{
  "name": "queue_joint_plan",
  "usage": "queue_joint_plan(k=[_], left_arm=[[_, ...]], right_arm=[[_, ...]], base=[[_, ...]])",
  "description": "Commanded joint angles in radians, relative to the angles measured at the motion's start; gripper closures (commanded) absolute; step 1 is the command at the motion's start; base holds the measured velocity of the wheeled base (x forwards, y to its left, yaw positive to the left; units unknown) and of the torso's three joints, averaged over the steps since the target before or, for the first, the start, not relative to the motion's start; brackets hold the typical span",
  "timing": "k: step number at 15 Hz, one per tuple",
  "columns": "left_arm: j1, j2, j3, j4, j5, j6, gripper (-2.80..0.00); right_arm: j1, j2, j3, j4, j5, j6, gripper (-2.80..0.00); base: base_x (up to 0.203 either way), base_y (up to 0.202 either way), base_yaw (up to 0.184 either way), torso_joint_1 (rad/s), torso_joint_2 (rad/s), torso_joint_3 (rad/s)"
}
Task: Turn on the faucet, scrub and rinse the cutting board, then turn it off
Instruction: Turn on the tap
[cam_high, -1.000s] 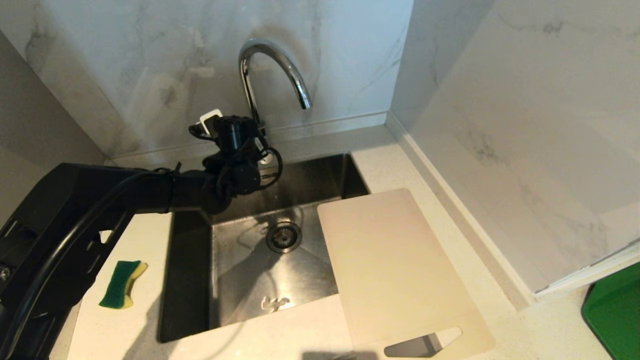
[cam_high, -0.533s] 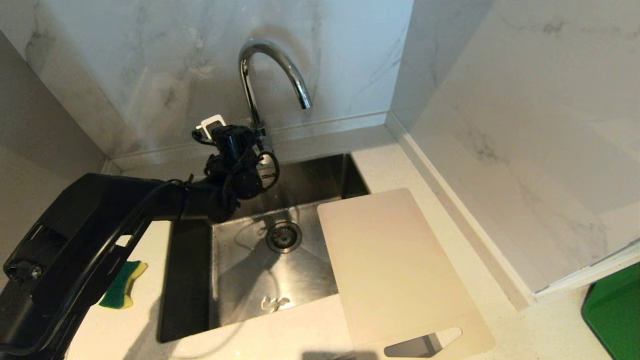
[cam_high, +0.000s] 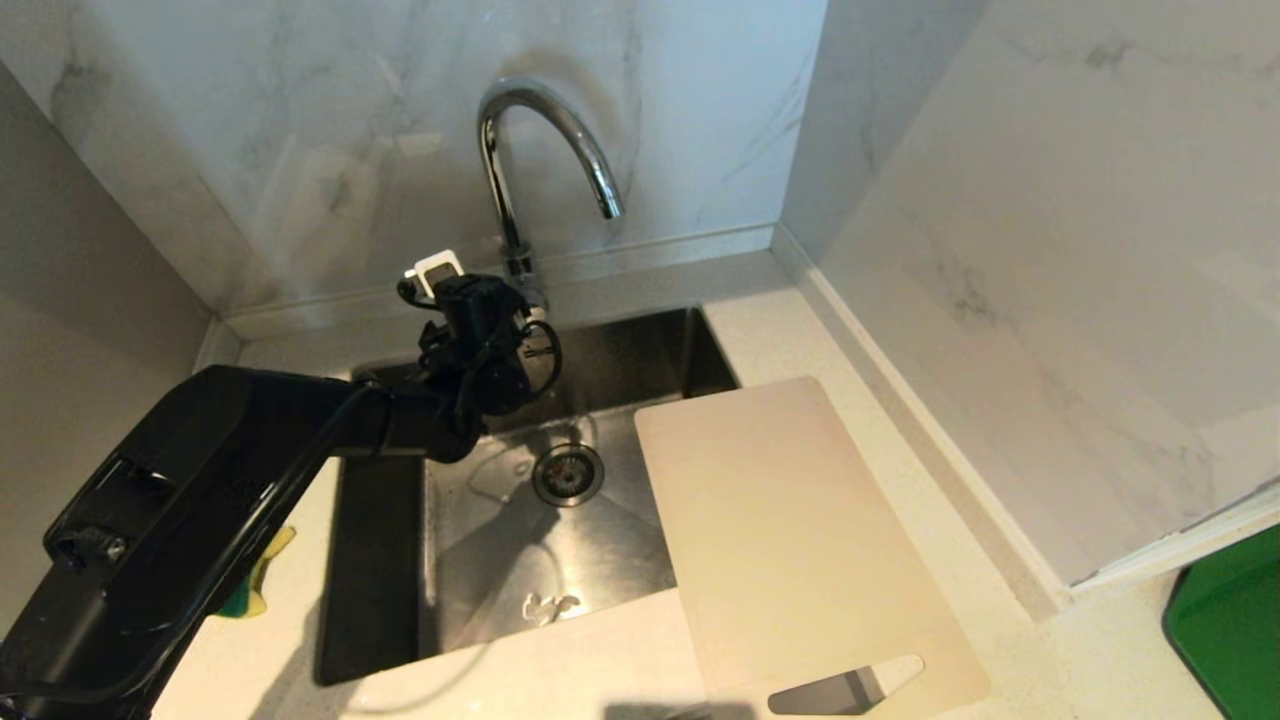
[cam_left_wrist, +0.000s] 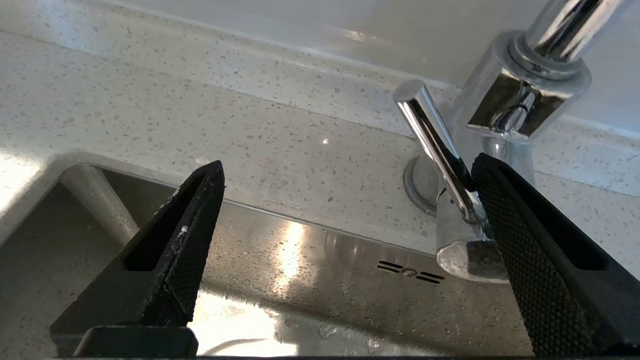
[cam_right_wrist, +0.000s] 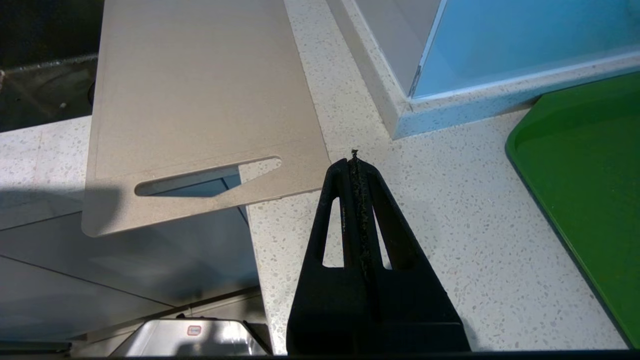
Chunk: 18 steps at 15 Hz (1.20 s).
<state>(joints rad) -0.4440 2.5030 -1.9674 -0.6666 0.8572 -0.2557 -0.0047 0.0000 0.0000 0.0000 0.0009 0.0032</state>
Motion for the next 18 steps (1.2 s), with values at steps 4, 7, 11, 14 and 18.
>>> queue_joint_plan(k=[4,7,11,14,18], left_arm=[[0.021,-0.048,0.004,0.004,0.044,-0.006,-2.80],[0.024,-0.095,0.026,0.017,0.052,-0.007,-2.80],[0.024,-0.125,0.091,0.019,0.046,-0.011,-2.80],[0.022,-0.091,0.058,0.019,0.043,-0.022,-2.80],[0.018,-0.060,0.021,0.026,0.043,-0.052,-2.80]], right_arm=[[0.000,0.000,0.002,0.000,0.001,0.000,0.00],[0.000,0.000,0.002,0.000,0.001,0.000,0.00],[0.000,0.000,0.000,0.000,0.001,0.000,0.00],[0.000,0.000,0.000,0.000,0.001,0.000,0.00],[0.000,0.000,0.002,0.000,0.001,-0.001,0.00]], base=[[0.000,0.000,0.000,0.000,0.00,0.000],[0.000,0.000,0.000,0.000,0.00,0.000],[0.000,0.000,0.000,0.000,0.00,0.000],[0.000,0.000,0.000,0.000,0.00,0.000],[0.000,0.000,0.000,0.000,0.00,0.000]])
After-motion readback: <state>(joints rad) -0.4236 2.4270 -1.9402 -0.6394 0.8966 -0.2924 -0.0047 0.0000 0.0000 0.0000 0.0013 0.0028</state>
